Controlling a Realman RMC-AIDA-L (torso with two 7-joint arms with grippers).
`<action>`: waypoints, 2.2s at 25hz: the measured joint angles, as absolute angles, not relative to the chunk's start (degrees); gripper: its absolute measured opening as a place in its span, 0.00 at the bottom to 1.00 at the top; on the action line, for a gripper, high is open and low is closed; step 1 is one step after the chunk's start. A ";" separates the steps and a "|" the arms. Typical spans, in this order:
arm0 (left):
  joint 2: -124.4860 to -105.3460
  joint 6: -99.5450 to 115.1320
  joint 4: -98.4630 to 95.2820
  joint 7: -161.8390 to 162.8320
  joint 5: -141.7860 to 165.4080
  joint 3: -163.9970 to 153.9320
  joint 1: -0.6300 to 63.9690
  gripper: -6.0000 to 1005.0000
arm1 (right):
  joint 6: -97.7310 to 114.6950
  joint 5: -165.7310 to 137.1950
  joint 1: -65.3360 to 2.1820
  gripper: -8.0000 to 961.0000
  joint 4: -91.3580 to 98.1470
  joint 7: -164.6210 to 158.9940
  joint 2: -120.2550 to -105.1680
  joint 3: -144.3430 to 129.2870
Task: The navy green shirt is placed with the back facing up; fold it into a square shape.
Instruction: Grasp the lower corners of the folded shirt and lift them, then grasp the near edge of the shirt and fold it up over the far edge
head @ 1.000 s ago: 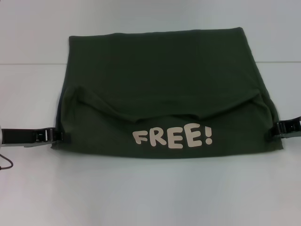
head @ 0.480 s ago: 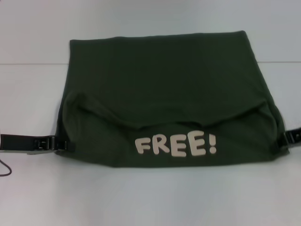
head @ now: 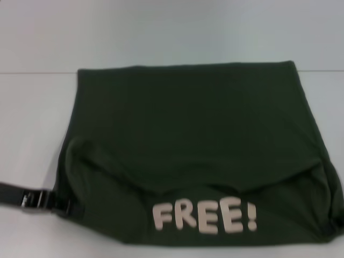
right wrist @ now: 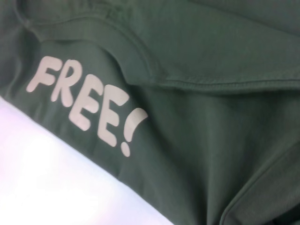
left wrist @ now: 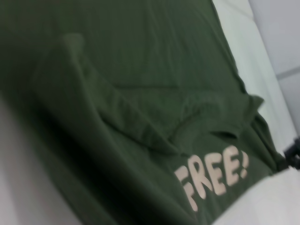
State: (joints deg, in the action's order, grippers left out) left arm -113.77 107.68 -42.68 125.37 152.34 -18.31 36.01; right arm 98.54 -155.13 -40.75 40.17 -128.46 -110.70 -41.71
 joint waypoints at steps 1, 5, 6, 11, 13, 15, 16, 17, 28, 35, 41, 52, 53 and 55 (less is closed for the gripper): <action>-113.64 109.16 -42.68 125.30 153.13 -18.33 36.03 0.02 | 99.48 -155.13 -40.45 0.06 40.17 -127.80 -110.66 -41.71; -113.68 114.77 -42.71 124.56 156.79 -20.31 36.14 0.02 | 103.19 -155.13 -39.44 0.06 40.17 -124.50 -110.61 -41.90; -113.82 115.69 -42.70 124.39 157.51 -21.02 36.14 0.02 | 103.95 -155.13 -39.24 0.06 40.17 -124.02 -110.61 -42.15; -115.19 117.60 -42.57 124.37 158.93 -27.30 35.20 0.02 | 105.17 -155.32 -38.19 0.06 39.88 -122.84 -111.28 -45.42; -115.57 117.66 -42.51 124.45 158.77 -28.18 34.99 0.02 | 105.11 -155.63 -37.98 0.06 39.95 -122.88 -111.73 -46.23; -115.52 117.63 -42.49 124.43 158.50 -27.21 35.06 0.02 | 104.99 -155.71 -37.90 0.06 40.16 -122.93 -111.91 -46.18; -115.37 117.62 -42.48 124.35 158.41 -26.21 35.18 0.02 | 104.99 -155.57 -37.88 0.06 40.21 -122.91 -111.91 -45.85; -114.87 117.59 -42.46 124.13 158.11 -23.72 35.53 0.02 | 105.15 -155.25 -37.86 0.06 40.21 -122.78 -111.81 -44.59; -113.13 117.48 -41.59 124.22 153.16 -16.27 37.21 0.02 | 108.79 -152.31 -37.76 0.06 39.34 -118.94 -108.25 -28.60; -111.73 111.34 -40.45 126.74 148.14 -7.55 38.30 0.02 | 102.84 -144.20 -37.56 0.06 36.24 -124.06 -105.15 -19.62; -111.84 99.39 -38.33 127.10 140.80 -4.68 37.39 0.02 | 88.98 -135.26 -37.69 0.07 34.68 -125.90 -106.75 -19.22; -114.84 77.50 -30.98 119.37 127.94 -5.37 36.89 0.02 | 64.77 -123.83 -40.10 0.07 33.13 -117.11 -114.86 -20.13; -115.03 76.28 -30.55 118.75 127.58 -5.38 37.02 0.02 | 62.60 -123.40 -40.50 0.07 32.86 -115.85 -115.47 -20.17; -115.58 73.20 -29.65 117.06 126.64 -5.42 37.32 0.02 | 56.88 -122.96 -42.07 0.07 31.07 -112.41 -116.86 -20.47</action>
State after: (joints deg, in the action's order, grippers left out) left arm -115.58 73.20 -29.65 117.06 126.64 -5.42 37.32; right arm 56.88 -122.97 -42.07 31.07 -112.41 -116.86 -20.48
